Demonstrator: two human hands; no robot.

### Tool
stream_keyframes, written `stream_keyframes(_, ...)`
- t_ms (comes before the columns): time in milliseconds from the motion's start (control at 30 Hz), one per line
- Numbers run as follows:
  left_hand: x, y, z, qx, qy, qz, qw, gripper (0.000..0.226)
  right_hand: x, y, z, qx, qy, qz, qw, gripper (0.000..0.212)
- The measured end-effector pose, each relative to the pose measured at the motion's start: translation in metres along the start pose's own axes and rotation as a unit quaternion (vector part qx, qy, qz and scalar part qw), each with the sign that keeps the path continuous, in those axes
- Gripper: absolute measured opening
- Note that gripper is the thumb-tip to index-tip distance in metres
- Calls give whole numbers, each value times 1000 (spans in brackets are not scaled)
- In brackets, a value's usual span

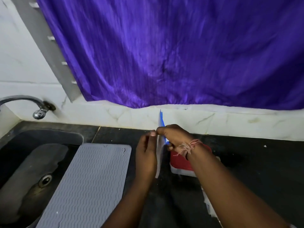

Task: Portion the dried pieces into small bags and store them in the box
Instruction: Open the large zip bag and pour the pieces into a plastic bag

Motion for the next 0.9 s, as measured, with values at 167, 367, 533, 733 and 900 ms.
stream_keyframes(167, -19, -24, -10, 50, 64, -93, 992, 46, -24, 14, 3, 199, -36, 55, 978, 24)
stream_keyframes(367, -32, -51, 0, 149, -10, -215, 965, 29, -79, 31, 17, 106, -27, 123, 986, 27)
stream_keyframes(533, -34, -63, 2, 171, 31, -147, 974, 22, -120, 32, 40, -263, -82, 278, 920, 18)
stream_keyframes(733, -38, -74, 2, 186, 68, -112, 974, 17, -136, 31, 35, -210, -37, 404, 890, 13)
stream_keyframes(900, -43, -75, 12, 99, -15, -101, 990, 22, -124, 0, 58, -203, -111, 368, 901, 10)
Point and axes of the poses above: each hand's wrist, its own x-axis towards the middle knuckle, its own z-axis out of the back of the hand, y = z × x, the point moved 4 cm from there along x, towards the middle knuckle, and after that the axes turned 5 degrees about y, right-handed, at the moved point
